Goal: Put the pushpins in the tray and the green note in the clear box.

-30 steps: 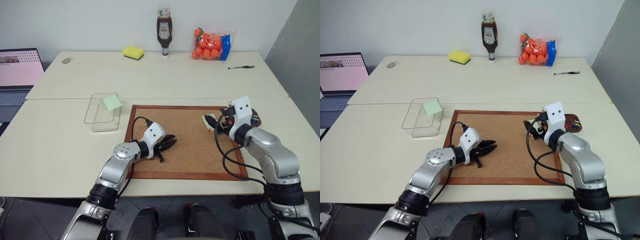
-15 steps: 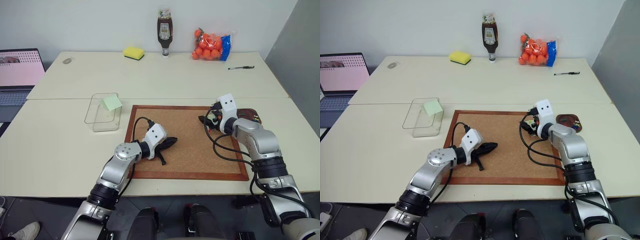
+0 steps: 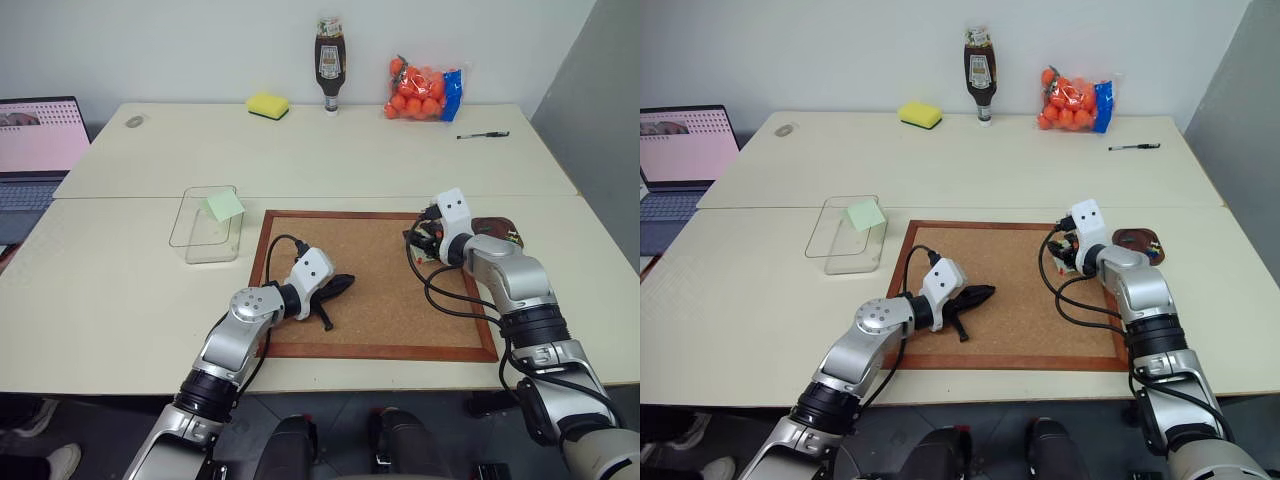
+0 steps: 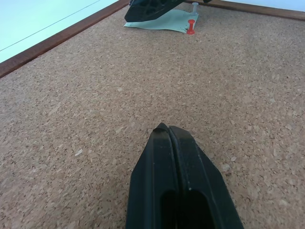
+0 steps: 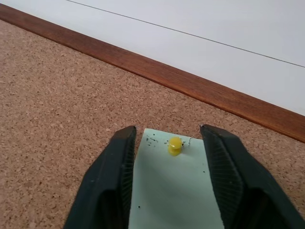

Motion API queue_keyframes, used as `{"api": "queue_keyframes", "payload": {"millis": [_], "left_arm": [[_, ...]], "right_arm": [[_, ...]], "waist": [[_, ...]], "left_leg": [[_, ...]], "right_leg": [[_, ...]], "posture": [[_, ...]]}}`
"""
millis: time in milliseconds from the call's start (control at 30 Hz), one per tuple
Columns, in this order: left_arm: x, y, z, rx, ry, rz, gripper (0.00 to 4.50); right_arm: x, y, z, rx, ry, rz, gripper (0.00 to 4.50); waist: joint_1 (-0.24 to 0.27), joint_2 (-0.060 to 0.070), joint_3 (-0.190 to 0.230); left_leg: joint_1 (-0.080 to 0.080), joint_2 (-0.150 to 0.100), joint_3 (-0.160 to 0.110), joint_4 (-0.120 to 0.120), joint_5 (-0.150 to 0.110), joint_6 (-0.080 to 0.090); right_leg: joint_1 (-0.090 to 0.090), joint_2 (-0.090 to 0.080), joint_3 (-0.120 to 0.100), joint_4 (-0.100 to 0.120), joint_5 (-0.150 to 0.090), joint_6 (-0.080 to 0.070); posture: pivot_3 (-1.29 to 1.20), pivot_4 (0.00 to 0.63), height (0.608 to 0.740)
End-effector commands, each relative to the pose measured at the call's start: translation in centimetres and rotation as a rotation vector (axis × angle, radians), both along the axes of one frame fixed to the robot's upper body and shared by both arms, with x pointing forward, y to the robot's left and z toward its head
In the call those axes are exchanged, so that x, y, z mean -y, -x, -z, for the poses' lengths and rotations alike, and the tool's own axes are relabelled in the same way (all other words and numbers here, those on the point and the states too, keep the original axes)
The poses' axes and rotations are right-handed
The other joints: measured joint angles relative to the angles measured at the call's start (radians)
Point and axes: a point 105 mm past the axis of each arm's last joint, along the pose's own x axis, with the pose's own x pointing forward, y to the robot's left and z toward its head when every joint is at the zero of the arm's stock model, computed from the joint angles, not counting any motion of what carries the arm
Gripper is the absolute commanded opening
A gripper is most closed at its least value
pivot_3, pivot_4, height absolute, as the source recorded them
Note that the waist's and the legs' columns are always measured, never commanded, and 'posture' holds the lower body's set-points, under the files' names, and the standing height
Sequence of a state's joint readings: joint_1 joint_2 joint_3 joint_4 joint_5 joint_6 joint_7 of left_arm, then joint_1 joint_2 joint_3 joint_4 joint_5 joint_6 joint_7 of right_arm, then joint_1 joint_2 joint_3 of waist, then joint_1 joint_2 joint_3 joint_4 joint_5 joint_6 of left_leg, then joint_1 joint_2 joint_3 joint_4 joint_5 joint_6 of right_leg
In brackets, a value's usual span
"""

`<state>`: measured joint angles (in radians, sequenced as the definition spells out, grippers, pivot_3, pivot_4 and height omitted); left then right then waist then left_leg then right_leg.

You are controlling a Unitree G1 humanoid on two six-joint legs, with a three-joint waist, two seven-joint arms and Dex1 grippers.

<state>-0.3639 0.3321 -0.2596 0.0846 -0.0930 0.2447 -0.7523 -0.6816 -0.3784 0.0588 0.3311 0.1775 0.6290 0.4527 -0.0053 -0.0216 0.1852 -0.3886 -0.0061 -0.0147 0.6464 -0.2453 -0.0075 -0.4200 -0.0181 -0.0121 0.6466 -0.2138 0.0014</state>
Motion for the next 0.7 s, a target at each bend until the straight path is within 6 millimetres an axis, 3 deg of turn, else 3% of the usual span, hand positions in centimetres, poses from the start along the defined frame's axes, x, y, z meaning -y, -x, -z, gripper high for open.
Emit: {"api": "queue_keyframes", "payload": {"millis": [33,233,700], "left_arm": [[0.2,0.6,1.4,-0.040,-0.034,0.008,0.00],[0.1,0.6,1.5,-0.041,-0.042,0.004,0.00],[-0.1,1.0,2.2,-0.060,-0.070,0.007,0.00]], "right_arm": [[0.1,-0.6,-1.7,0.063,0.005,0.006,1.34],[0.3,-0.8,-1.9,0.076,0.018,0.017,0.05],[-0.1,-0.3,-4.1,0.148,-0.070,0.024,0.05]], "waist": [[0.000,0.000,0.000],[0.000,0.000,0.000],[0.000,0.000,0.000]], "left_leg": [[0.000,0.000,0.000,0.000,0.000,0.000],[0.000,0.000,0.000,0.000,0.000,0.000],[0.000,0.000,0.000,0.000,0.000,0.000]], "right_leg": [[0.000,0.000,0.000,0.000,0.000,0.000],[0.000,0.000,0.000,0.000,0.000,0.000],[0.000,0.000,0.000,0.000,0.000,0.000]], "posture": [[0.00,0.150,0.740],[0.00,0.150,0.740],[0.00,0.150,0.740]]}}
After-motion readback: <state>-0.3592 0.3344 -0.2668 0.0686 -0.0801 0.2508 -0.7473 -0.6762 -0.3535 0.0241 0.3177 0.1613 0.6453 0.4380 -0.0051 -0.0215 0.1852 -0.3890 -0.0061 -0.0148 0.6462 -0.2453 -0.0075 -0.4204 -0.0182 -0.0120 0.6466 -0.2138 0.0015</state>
